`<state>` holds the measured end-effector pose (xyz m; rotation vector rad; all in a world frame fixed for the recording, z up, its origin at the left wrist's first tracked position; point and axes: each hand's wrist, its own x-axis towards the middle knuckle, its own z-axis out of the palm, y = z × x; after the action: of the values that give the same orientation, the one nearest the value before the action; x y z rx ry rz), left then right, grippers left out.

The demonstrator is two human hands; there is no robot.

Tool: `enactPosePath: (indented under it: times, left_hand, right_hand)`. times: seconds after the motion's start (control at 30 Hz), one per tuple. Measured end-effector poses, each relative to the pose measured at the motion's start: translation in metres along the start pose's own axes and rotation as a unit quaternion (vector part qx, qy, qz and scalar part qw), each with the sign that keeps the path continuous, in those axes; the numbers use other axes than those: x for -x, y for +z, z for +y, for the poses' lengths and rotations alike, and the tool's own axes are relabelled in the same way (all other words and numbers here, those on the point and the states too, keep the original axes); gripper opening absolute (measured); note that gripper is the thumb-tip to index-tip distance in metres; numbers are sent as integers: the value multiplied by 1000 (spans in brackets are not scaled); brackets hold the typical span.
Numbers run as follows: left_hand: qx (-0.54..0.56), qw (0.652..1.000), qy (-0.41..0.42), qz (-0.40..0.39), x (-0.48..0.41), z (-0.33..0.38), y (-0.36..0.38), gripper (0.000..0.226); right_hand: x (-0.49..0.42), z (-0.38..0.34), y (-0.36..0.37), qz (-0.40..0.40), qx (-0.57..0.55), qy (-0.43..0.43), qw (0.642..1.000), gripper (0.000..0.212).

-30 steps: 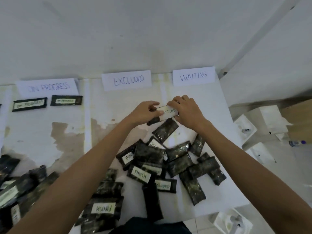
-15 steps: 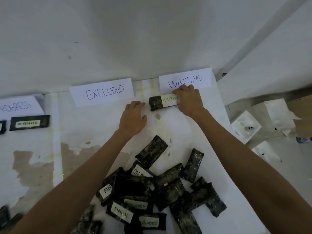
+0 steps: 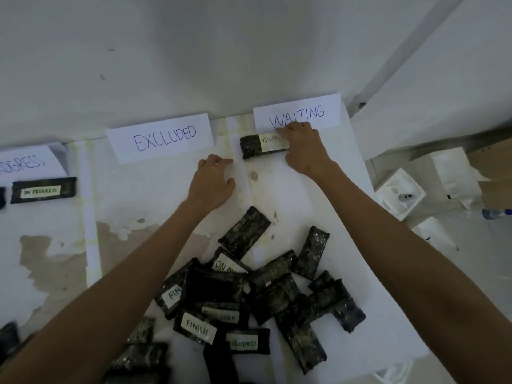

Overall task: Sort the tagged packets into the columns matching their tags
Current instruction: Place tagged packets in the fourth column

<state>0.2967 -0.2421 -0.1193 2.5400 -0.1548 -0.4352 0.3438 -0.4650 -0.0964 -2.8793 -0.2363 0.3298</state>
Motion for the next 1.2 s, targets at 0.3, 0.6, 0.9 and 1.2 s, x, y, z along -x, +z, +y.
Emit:
enactPosePath:
  times: [0.3,0.6,0.9,1.2]
  left_hand:
    - [28,999,-29,-16,101,-20,14,45]
    - [107,994,-24,7,145,-27,10,38]
    - [316,946,-78,4,160,-5,-4,34]
    - [385,917,-102,-13,166,14,-9,28]
  right_hand:
    - [93,-71,26,-127,53,-209,968,62]
    - [126,-97,54,-85,210,-241,944,57]
    - [145,-93,25,-100,-558,111,816,43]
    - [164,-111,24,-132,-652,116,738,28]
